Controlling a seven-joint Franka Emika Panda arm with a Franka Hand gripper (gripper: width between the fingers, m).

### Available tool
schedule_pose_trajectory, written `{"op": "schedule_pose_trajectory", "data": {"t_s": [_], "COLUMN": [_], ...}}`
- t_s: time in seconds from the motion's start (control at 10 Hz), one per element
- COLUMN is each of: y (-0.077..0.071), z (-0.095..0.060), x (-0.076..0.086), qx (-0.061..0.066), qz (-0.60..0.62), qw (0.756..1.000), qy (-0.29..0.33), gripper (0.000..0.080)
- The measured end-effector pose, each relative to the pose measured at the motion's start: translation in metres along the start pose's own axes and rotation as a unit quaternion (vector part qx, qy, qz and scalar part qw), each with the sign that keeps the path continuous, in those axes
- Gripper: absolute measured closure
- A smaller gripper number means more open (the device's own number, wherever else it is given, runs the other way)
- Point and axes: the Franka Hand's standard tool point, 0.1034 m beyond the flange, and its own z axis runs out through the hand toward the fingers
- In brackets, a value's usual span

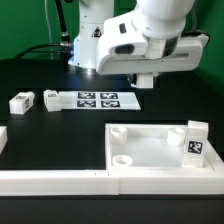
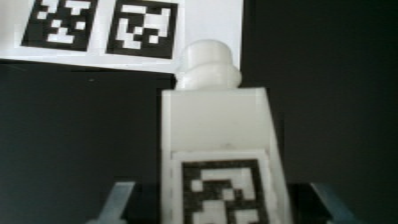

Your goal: Assemble square table

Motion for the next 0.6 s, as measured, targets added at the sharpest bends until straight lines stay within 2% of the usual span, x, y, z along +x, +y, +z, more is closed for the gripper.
{"op": "schedule_pose_trajectory", "data": {"t_s": [0.1, 0.2, 0.4, 0.5, 0.6], "y": [0.007, 0.022, 0.045, 0.054, 0.056], "z": [-0.015, -0.046, -0.086, -0.102, -0.102], "x": [0.011, 0.029, 0.045, 0.049, 0.045], "qx": [0.011, 0.024, 0.05, 0.049, 0.042], "qz": [-0.006, -0.003, 0.017, 0.014, 0.006], "qw": [1.0, 0.998, 0.994, 0.99, 0.983], "qy": [0.018, 0.051, 0.099, 0.13, 0.178], "gripper": [0.0515, 0.0515, 0.0515, 0.0515, 0.0515]}}
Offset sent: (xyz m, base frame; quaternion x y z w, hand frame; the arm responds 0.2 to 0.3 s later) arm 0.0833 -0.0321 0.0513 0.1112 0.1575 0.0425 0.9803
